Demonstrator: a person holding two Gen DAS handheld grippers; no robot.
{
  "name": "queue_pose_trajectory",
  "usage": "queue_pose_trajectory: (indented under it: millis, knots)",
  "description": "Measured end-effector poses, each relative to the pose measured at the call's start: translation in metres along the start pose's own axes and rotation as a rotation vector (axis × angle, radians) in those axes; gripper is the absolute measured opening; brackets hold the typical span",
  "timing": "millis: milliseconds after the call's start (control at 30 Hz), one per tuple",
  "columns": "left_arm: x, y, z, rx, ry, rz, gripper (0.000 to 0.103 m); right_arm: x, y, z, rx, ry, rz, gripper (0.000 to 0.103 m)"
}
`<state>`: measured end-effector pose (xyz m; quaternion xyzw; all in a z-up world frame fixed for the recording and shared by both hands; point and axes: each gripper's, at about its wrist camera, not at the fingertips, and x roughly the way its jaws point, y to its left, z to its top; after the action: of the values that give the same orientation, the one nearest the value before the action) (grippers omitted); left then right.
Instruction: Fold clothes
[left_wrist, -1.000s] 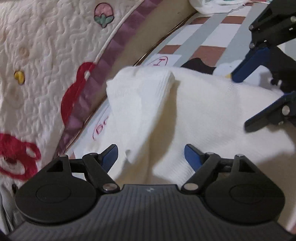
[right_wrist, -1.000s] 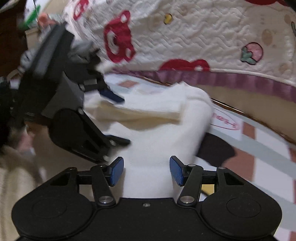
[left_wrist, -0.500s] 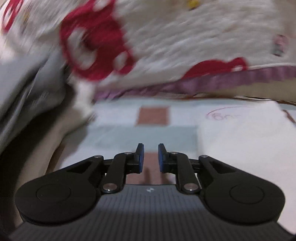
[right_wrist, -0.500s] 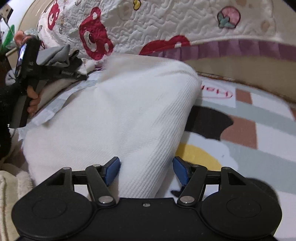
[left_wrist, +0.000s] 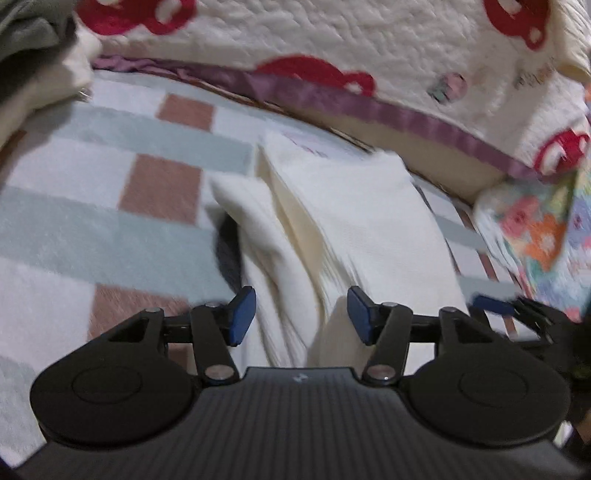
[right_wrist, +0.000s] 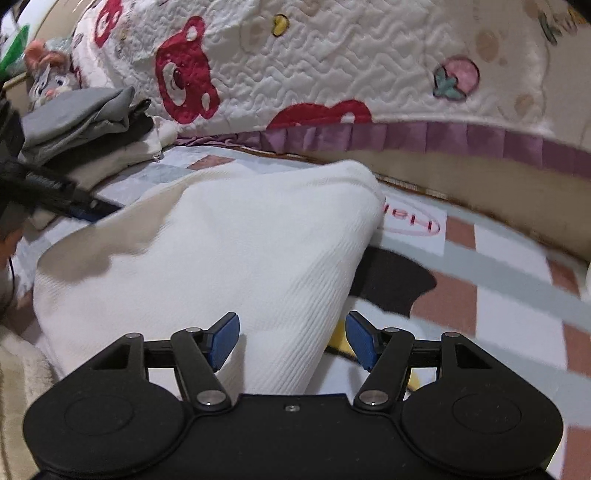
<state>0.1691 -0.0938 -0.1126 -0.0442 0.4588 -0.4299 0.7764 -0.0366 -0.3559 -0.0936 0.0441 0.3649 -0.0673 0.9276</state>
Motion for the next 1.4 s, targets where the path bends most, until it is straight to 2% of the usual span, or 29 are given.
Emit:
queue_pose_trajectory:
  millis: [33, 100, 133, 200, 300, 400, 500, 567, 633, 667, 733, 767, 867, 967, 1033, 1067, 1233, 1333, 1400]
  knots:
    - [-0.004, -0.004, -0.003, 0.022, -0.001, 0.008, 0.054, 0.0, -0.003, -0.002, 0.025, 0.007, 0.002, 0.068]
    - [-0.012, -0.011, -0.005, 0.078, -0.061, 0.048, 0.055, 0.001, -0.009, -0.005, 0.073, 0.018, 0.009, 0.068]
    - [-0.013, -0.011, -0.004, 0.084, -0.081, 0.049, 0.06, 0.002, -0.012, -0.007, 0.097, 0.022, 0.013, 0.068]
    - [-0.004, -0.002, -0.001, 0.016, -0.07, 0.032, 0.062, 0.003, -0.017, -0.009, 0.143, 0.029, 0.026, 0.068]
    - [0.014, 0.017, 0.007, -0.147, -0.049, -0.001, 0.064, 0.008, -0.019, -0.011, 0.184, 0.047, 0.053, 0.069]
    - [0.029, 0.023, 0.017, -0.222, -0.038, 0.013, 0.065, 0.013, -0.017, -0.014, 0.205, 0.067, 0.076, 0.069]
    - [0.031, 0.015, 0.03, -0.182, -0.087, 0.046, 0.065, 0.016, -0.014, -0.016, 0.203, 0.078, 0.085, 0.069]
    - [0.034, 0.01, 0.04, -0.161, -0.089, 0.076, 0.065, 0.018, -0.011, -0.017, 0.202, 0.085, 0.091, 0.069]
    - [0.037, 0.004, 0.049, -0.134, -0.065, 0.125, 0.073, 0.019, -0.009, -0.019, 0.2, 0.092, 0.098, 0.069]
    - [0.037, -0.002, 0.051, -0.105, -0.062, 0.164, 0.073, 0.02, -0.009, -0.019, 0.2, 0.092, 0.097, 0.069]
    - [0.034, -0.012, 0.05, -0.045, -0.128, 0.163, 0.073, 0.02, -0.011, -0.02, 0.209, 0.093, 0.103, 0.07]
    - [0.036, -0.014, 0.05, -0.037, -0.117, 0.15, 0.072, 0.02, -0.012, -0.02, 0.214, 0.094, 0.106, 0.07]
    - [0.05, -0.014, 0.051, -0.011, -0.095, 0.163, 0.064, 0.021, -0.013, -0.021, 0.226, 0.094, 0.112, 0.071]
    - [0.066, -0.01, 0.052, 0.014, -0.079, 0.199, 0.048, 0.022, -0.014, -0.023, 0.236, 0.094, 0.118, 0.071]
    - [0.076, -0.008, 0.053, 0.033, -0.071, 0.221, 0.014, 0.023, -0.016, -0.024, 0.243, 0.092, 0.122, 0.071]
    - [0.073, -0.009, 0.054, 0.051, -0.093, 0.221, 0.008, 0.023, -0.016, -0.024, 0.246, 0.091, 0.124, 0.071]
    - [0.048, -0.012, 0.068, 0.094, -0.19, 0.055, 0.004, 0.023, -0.021, -0.027, 0.265, 0.092, 0.14, 0.073]
    - [0.045, -0.009, 0.076, 0.11, -0.215, -0.051, 0.003, 0.026, -0.022, -0.028, 0.272, 0.091, 0.141, 0.076]
    - [0.051, 0.006, 0.08, 0.032, -0.191, -0.087, 0.003, 0.027, -0.023, -0.029, 0.271, 0.09, 0.142, 0.076]
